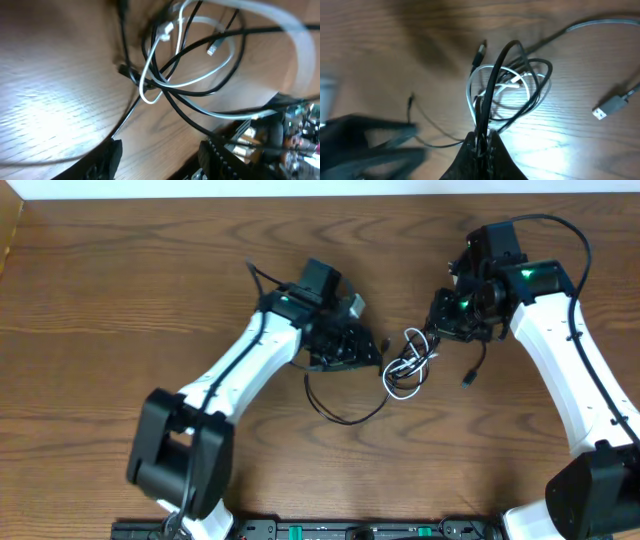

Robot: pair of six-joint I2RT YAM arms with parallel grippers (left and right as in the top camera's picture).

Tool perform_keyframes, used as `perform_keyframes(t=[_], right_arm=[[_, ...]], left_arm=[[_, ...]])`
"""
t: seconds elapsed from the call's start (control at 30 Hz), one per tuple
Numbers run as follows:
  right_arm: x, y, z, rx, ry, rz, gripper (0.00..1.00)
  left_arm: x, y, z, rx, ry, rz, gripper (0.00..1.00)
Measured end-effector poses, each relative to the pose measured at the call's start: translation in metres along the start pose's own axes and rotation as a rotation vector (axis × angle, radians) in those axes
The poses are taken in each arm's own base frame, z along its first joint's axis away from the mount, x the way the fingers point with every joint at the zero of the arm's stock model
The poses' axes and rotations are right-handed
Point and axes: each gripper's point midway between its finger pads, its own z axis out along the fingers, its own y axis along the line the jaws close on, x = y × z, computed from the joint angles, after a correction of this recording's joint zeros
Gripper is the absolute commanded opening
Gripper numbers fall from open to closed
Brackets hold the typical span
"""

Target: Untangle cables

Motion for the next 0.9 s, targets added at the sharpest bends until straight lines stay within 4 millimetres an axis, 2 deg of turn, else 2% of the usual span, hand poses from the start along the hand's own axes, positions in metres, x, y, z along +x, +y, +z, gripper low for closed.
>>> perform_keyframes(t=[0.17,0.37,0.5,0.73,0.9], right_arm=[[-0.004,0.029,-0.022,-0.136,-0.006,-0.129,0.01],[-0.005,0.058,-0.055,-0.251,-0.045,-0.235,0.01],[-0.003,0.073,-0.067,-0.324,-0.052,-0.269,0.01],[0.001,0.086,-0.080,-0.457,-0.024,-0.264,0.01],[-0.008,0.083,-0.096,-0.539,-0.033,-0.196,0.01]], left_arm=[[0.010,0.018,0.019,-0.026,0.081,-0.033,0.53],[0.009,0.019,0.020,-0.024,0.081,0.004,0.53],[0.008,0.019,0.020,-0.022,0.079,0.028,0.53],[-0.001,0.017,0.020,-0.014,0.046,0.060,0.53],[-0.008,0.021,0.020,-0.046,0.011,0.022,0.53]])
